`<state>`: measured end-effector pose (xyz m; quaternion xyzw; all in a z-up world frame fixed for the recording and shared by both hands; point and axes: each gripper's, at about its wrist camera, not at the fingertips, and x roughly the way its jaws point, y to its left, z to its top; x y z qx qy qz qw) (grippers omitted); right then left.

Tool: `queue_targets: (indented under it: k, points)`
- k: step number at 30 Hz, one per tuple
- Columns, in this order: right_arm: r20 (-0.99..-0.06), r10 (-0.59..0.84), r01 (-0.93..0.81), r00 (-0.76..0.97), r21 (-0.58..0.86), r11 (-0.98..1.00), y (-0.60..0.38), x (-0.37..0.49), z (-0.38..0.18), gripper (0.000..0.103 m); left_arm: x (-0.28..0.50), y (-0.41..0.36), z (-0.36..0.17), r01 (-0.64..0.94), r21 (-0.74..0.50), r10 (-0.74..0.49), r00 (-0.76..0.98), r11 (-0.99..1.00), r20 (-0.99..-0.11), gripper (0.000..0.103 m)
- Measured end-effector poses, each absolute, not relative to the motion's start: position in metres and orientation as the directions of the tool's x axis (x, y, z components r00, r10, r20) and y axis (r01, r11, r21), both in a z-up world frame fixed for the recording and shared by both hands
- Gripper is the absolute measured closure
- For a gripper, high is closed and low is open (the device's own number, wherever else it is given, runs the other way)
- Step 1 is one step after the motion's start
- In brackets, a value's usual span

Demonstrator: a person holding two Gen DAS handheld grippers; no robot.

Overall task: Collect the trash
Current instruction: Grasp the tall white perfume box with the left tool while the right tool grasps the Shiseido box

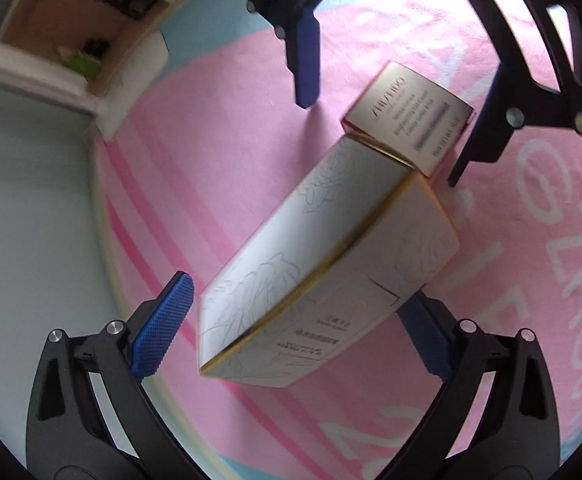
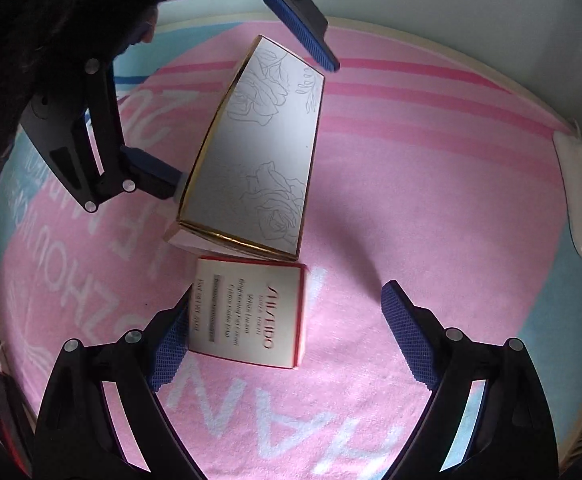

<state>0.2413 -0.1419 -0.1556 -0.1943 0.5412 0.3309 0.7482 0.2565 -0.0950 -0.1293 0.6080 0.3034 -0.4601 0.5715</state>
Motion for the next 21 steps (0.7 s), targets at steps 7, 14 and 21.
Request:
queue_targets:
  k: [7,14,21]
  points:
    - [-0.932,0.303,-0.673,0.198,0.095,0.734,-0.154,0.236,-0.155,0.023,0.258,-0.100,-0.133,0.893,0.399,-0.162,0.371,-0.207,-0.914,0.007]
    - [-0.928,0.307,-0.636,0.213,0.107,0.764,-0.164,0.233,-0.150,0.056,0.266,-0.114,-0.139,0.901,0.336,-0.155,0.304,-0.274,-0.940,0.007]
    - [-0.924,0.313,-0.600,0.221,0.124,0.790,-0.180,0.221,-0.145,0.056,0.280,-0.119,-0.131,0.954,0.224,-0.146,0.197,-0.200,-0.969,0.056]
